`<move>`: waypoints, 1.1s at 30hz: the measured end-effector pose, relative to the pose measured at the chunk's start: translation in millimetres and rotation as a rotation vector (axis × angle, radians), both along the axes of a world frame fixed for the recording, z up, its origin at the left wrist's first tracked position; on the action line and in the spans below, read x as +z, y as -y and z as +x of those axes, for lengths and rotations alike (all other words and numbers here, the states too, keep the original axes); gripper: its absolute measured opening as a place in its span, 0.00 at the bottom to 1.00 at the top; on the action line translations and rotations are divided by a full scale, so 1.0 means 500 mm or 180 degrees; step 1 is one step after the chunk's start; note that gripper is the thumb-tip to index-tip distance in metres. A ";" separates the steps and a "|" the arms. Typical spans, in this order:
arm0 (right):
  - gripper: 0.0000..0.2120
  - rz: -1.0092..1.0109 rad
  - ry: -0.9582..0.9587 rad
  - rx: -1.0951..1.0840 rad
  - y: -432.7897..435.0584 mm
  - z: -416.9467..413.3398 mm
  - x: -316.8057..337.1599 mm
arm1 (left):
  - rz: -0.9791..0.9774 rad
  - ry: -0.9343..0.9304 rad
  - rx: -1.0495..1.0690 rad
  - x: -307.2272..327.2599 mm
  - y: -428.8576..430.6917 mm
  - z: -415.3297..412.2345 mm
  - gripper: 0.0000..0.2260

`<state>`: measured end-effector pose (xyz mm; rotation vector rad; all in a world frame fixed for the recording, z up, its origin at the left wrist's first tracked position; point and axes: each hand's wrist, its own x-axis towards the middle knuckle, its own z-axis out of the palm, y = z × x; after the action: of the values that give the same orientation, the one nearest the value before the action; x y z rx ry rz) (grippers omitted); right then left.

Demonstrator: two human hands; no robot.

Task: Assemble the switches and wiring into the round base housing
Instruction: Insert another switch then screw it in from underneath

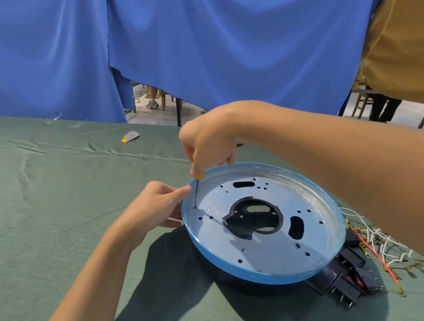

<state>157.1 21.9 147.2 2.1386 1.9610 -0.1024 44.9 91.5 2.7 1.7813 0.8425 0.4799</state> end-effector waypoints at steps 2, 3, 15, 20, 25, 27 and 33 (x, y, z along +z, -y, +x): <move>0.12 0.0247 0.0015 0.0116 0.001 0.004 -0.002 | 0.0021 -0.0044 0.0027 -0.001 -0.001 0.002 0.19; 0.13 0.0396 0.0032 0.0147 0.001 0.008 -0.008 | 0.0042 -0.0065 0.0056 -0.002 0.000 0.004 0.19; 0.03 0.0387 0.0059 0.0185 0.023 0.004 -0.014 | -0.0017 -0.0435 0.0230 0.013 0.020 0.010 0.11; 0.18 0.1023 -0.0375 0.0128 0.036 0.006 -0.048 | 0.0052 -0.0403 0.0695 0.007 0.036 0.028 0.08; 0.09 0.1497 -0.0733 -0.0129 0.067 0.023 -0.028 | 0.0052 -0.0447 0.0828 0.011 0.041 0.031 0.07; 0.08 0.1703 -0.1005 -0.0160 0.092 0.035 -0.015 | 0.0066 -0.0467 0.0864 0.013 0.040 0.032 0.08; 0.12 0.1753 -0.1370 0.0031 0.180 0.065 -0.044 | 0.0055 -0.0484 0.0889 0.016 0.026 0.043 0.09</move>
<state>189.5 -68.4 125.2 2.6190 2.4691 -0.0206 66.4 78.5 10.8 1.7397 1.2062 0.5375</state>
